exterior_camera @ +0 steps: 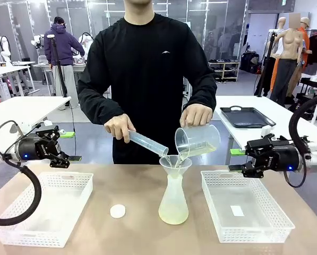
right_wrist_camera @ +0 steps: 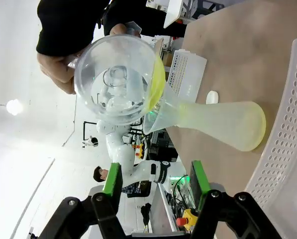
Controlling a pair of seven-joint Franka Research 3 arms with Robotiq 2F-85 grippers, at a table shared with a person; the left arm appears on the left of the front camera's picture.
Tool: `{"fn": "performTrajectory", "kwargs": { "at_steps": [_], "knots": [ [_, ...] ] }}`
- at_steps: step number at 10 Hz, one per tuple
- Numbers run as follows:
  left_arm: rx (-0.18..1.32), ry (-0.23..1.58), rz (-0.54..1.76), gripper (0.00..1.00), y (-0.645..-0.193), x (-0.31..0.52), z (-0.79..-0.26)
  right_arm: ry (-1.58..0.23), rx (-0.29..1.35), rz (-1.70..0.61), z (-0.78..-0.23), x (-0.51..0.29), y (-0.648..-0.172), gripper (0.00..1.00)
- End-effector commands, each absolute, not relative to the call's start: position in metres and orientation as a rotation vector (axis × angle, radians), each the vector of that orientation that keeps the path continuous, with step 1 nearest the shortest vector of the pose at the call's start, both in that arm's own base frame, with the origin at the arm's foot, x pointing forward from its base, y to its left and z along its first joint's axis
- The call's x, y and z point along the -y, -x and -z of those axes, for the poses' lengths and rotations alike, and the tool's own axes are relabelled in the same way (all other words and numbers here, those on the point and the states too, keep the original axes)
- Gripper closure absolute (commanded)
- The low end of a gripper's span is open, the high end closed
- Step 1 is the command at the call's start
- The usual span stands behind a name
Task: Prepare the solutions needed for the experiment.
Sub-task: Once the solution is in the Big flask , pick up the Plastic Funnel and place it back into the right Organizing basket.
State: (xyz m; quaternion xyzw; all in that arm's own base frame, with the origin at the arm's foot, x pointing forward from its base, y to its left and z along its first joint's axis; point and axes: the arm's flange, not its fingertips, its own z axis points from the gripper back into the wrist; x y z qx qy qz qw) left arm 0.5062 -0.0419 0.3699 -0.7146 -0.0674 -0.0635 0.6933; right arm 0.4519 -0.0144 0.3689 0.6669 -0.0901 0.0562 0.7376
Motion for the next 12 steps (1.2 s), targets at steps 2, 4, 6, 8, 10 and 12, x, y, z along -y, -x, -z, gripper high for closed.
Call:
{"fn": "performTrajectory", "kwargs": {
  "at_steps": [2,4,6,8,10,12],
  "knots": [
    [0.153,1.593,0.149,0.0,-0.5058,0.0421,-0.3725,-1.464,0.198,-0.123,-0.3689,0.0144,-0.4519,0.3],
    [0.153,1.593,0.149,0.0,-0.5058,0.0421,-0.3725,-1.464,0.198,-0.123,-0.3689,0.0144,-0.4519,0.3],
    [0.153,1.593,0.149,0.0,-0.5058,0.0421,-0.3725,-1.464,0.198,-0.123,-0.3689,0.0144,-0.4519,0.3],
    [0.153,1.593,0.149,0.0,-0.5058,0.0421,-0.3725,-1.464,0.198,-0.123,-0.3689,0.0144,-0.4519,0.3],
    [0.153,1.593,0.149,0.0,-0.5058,0.0421,-0.3725,-1.464,0.198,-0.123,-0.3689,0.0144,-0.4519,0.3],
    [0.153,1.593,0.149,0.0,-0.5058,0.0421,-0.3725,-1.464,0.198,-0.123,-0.3689,0.0144,-0.4519,0.3]
  ]
}}
